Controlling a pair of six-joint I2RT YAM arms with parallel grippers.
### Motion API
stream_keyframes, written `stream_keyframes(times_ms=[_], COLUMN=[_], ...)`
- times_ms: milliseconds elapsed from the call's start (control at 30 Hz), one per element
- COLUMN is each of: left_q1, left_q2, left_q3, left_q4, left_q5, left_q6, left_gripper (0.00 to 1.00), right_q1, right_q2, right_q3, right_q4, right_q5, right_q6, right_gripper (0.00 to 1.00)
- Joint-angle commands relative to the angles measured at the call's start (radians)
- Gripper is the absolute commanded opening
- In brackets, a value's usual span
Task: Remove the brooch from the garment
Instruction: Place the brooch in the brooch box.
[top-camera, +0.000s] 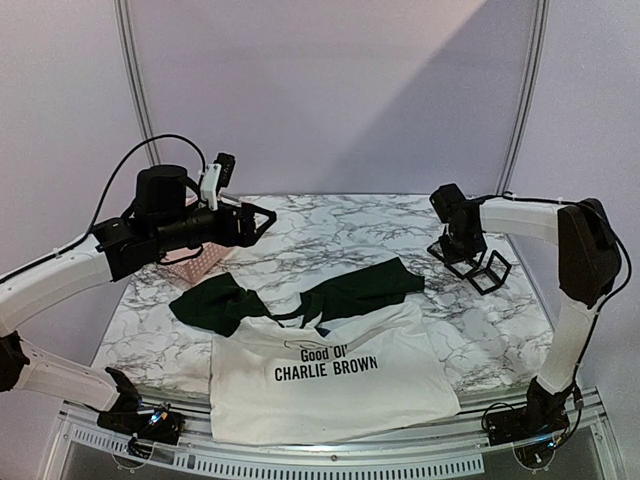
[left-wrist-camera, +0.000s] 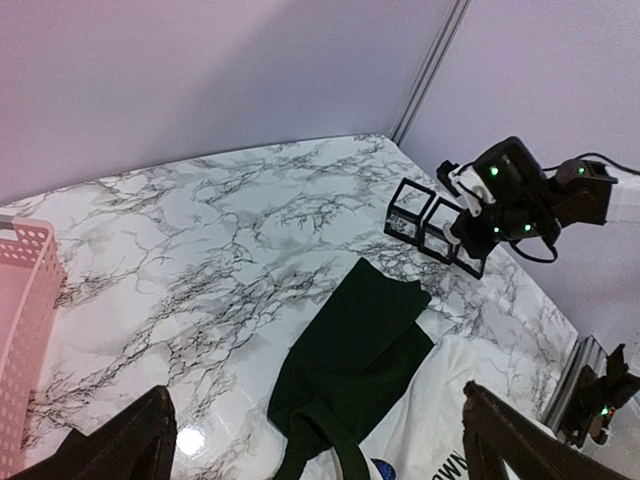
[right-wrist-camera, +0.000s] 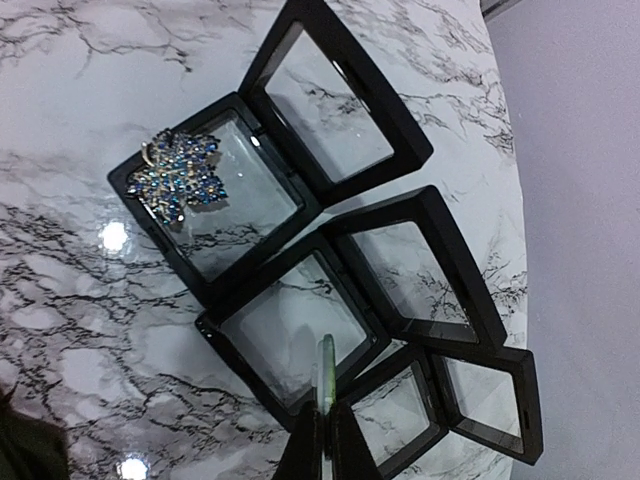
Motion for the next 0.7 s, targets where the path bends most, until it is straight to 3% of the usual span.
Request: stream_keyframes(times_ms=[0, 667], left_q1=[0.012, 0.012], left_q2=[0.017, 0.039], left_q3=[0.023, 0.025], left_q4=[-0.015, -0.004], left_q5=[0.018, 0.077], left_q6=[-0.007, -0.006], left_gripper=[1.0, 0.99], right_q1=[-0.022, -0.027], right_q2=[0.055, 0.186], right_q3=[0.031, 0.082], right_q4=[0.044, 0.055], right_q5=[0.101, 0.16], right_q6=[-0.04, -0.079], right_gripper=[0.0, 0.0])
